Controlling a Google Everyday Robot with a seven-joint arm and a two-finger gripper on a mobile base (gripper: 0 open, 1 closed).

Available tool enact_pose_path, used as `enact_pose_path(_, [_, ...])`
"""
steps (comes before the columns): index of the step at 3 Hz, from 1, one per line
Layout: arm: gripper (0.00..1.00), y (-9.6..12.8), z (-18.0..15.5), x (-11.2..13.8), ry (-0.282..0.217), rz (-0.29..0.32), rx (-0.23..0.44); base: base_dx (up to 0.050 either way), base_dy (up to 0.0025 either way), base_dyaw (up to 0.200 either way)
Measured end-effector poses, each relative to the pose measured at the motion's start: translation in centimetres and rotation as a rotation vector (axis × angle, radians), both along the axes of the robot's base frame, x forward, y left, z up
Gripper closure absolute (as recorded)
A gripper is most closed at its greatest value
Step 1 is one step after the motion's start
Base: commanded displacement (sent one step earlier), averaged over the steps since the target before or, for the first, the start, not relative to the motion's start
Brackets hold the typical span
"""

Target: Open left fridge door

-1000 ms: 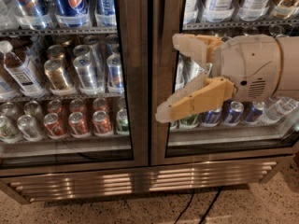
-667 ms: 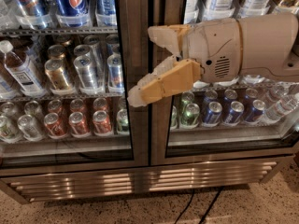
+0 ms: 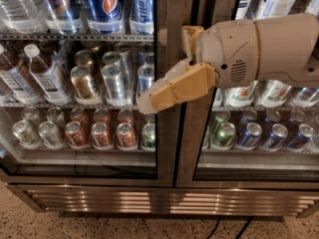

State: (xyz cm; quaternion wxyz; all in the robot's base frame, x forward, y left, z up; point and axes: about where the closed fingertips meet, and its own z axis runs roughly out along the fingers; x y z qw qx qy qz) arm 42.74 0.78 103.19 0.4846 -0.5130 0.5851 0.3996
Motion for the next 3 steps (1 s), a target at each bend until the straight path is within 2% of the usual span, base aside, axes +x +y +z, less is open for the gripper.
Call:
enact_pose_path(1, [0.19, 0.00, 0.00, 0.00, 0.000, 0.000, 0.000, 0.000, 0.00000, 0.000])
enact_pose_path(3, [0.65, 0.00, 0.00, 0.00, 0.000, 0.000, 0.000, 0.000, 0.00000, 0.000])
